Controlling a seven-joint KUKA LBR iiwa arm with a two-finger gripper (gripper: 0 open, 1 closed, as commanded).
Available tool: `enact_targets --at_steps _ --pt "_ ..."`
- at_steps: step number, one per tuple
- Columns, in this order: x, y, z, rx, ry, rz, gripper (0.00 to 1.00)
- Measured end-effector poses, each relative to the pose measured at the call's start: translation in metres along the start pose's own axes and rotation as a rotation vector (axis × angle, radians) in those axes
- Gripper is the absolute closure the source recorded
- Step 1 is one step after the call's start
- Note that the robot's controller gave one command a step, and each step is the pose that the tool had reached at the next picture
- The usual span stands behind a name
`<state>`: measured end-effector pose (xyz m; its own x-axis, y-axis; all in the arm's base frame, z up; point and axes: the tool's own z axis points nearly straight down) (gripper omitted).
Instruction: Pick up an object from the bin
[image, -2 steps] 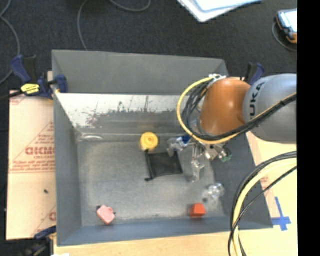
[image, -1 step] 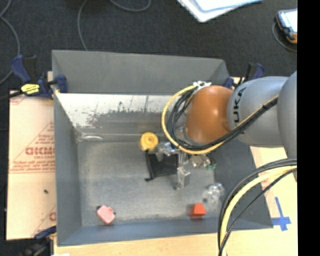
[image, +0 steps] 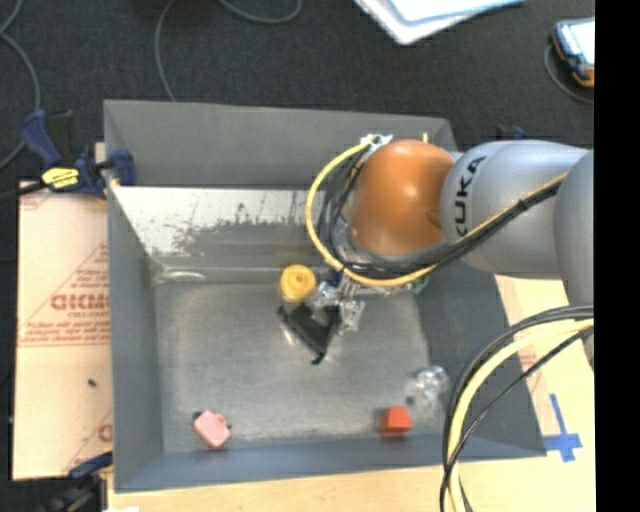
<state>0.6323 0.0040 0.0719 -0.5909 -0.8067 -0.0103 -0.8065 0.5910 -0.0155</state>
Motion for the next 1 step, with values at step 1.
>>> enact_targets --at_steps 1 --pt "-0.0001 0.0 0.0 0.0 0.0 0.002 1.0"
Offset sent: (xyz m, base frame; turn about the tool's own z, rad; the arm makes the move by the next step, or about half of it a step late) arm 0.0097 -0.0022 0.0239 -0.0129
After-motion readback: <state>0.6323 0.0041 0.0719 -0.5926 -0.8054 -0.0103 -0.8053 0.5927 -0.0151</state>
